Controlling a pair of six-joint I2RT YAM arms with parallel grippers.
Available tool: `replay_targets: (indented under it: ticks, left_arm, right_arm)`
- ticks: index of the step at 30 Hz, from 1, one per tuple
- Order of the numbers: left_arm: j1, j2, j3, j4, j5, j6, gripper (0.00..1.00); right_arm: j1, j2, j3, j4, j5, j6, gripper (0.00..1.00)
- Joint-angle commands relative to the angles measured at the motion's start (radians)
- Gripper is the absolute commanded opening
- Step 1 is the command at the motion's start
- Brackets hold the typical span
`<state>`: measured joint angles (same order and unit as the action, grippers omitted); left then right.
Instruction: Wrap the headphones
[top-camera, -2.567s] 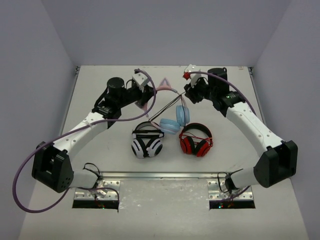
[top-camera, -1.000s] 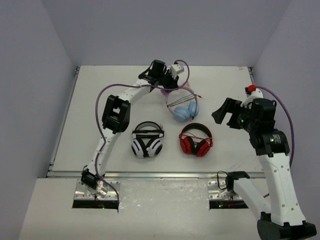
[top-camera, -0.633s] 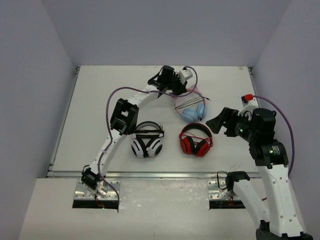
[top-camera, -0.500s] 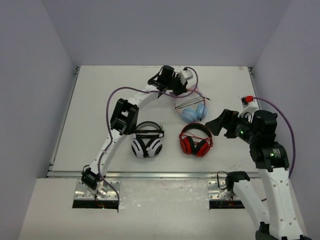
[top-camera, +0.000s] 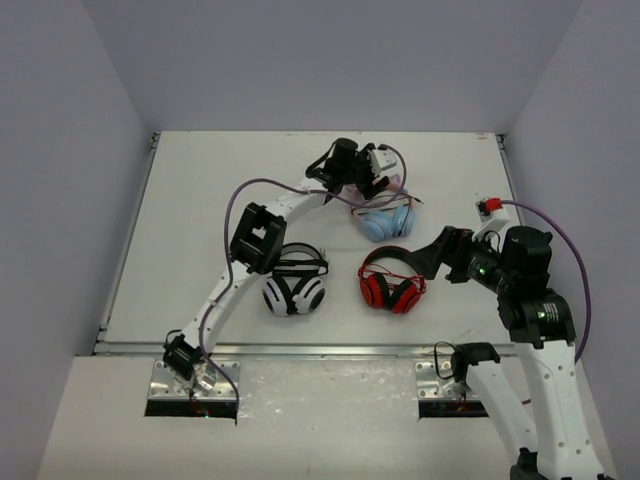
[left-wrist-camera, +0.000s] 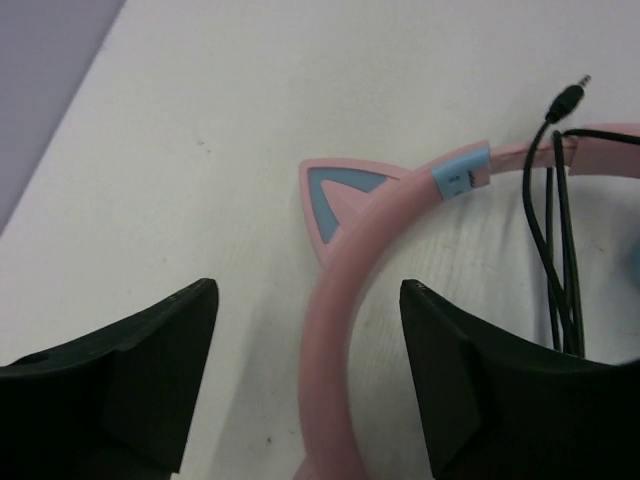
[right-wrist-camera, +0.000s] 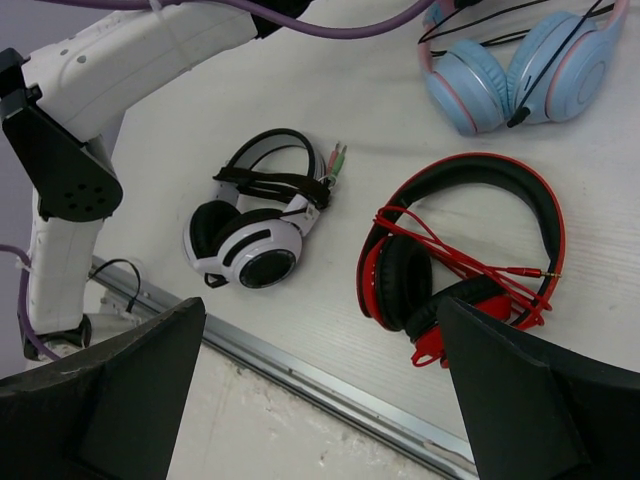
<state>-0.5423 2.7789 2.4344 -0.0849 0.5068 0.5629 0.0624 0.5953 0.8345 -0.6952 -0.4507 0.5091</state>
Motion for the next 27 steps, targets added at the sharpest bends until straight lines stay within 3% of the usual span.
replay_targets:
  ticks: [1, 5, 8, 12, 15, 18, 21, 26, 27]
  left_arm:
    - [0.008, -0.059, 0.046, 0.187, -0.103, -0.053, 0.74]
    - [0.039, -0.182, -0.023, 0.318, -0.252, -0.226, 0.93]
    - [0.068, -0.295, -0.118, 0.321, -0.345, -0.335, 1.0]
    - [0.076, -0.398, -0.187, 0.098, -0.681, -0.541, 1.0]
    - [0.073, -0.528, -0.373, -0.039, -0.813, -0.754, 0.97]
    - [0.071, -0.62, -0.532, -0.104, -0.837, -0.889, 0.94]
    - [0.07, -0.758, -0.746, -0.024, -0.789, -0.966, 0.93]
    - [0.03, -0.812, -0.848, -0.05, -0.807, -1.029, 0.86]
    - [0.021, -0.887, -0.898, -0.03, -0.823, -1.037, 0.86]
  right_arm:
    - [0.005, 0.001, -0.011, 0.034, -0.017, -0.011, 0.99]
    - [0.005, 0.018, -0.008, 0.042, -0.029, -0.011, 0.99]
    - [0.005, 0.012, -0.003, 0.048, -0.025, -0.012, 0.99]
    - [0.005, 0.006, 0.012, 0.045, -0.005, -0.023, 0.99]
    - [0.004, 0.006, 0.02, 0.042, -0.002, -0.024, 0.99]
    - [0.005, -0.005, 0.043, 0.028, -0.003, -0.021, 0.99]
    - [0.005, -0.031, 0.054, 0.016, 0.012, -0.021, 0.99]
    - [0.004, -0.069, 0.063, -0.036, 0.029, -0.026, 0.99]
    - [0.004, -0.075, 0.064, -0.041, 0.032, -0.035, 0.99]
